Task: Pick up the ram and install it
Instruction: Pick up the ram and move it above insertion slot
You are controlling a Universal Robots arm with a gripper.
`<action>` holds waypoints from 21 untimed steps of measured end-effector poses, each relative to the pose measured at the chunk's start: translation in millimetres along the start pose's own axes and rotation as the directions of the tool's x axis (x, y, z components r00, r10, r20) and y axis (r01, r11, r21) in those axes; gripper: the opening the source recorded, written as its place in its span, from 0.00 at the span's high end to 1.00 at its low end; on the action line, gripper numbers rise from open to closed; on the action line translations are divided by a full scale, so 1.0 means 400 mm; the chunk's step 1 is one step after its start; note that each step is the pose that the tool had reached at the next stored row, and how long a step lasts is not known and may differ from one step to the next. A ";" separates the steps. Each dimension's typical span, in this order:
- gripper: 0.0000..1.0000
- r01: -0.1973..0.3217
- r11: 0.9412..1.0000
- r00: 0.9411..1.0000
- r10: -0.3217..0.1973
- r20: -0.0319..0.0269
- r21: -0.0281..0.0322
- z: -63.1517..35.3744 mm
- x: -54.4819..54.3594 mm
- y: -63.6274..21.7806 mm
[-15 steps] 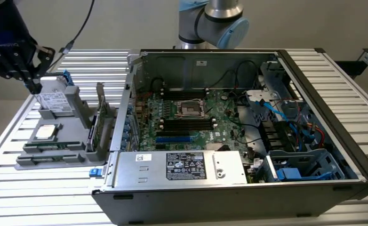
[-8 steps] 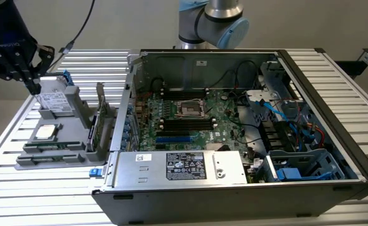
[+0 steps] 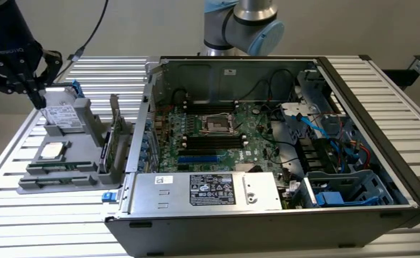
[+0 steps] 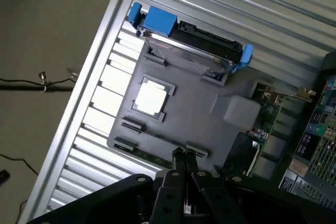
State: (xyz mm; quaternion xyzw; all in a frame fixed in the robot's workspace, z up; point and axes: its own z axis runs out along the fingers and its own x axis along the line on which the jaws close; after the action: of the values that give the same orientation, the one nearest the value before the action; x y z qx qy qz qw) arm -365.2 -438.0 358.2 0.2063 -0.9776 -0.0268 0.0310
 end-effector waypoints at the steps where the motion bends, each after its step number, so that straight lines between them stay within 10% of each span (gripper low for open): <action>1: 0.90 0.019 1.000 1.000 -0.019 0.000 0.001 0.000 0.000 0.000; 11: 0.90 0.199 0.980 0.980 -0.199 -0.003 0.015 0.001 0.000 0.000; 21: 0.90 0.372 0.928 0.928 -0.372 -0.010 0.025 0.004 0.000 0.000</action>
State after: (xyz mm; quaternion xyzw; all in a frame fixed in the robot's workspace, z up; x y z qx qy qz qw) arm -365.2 -438.0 356.8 0.3883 -0.9210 -0.0187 0.0253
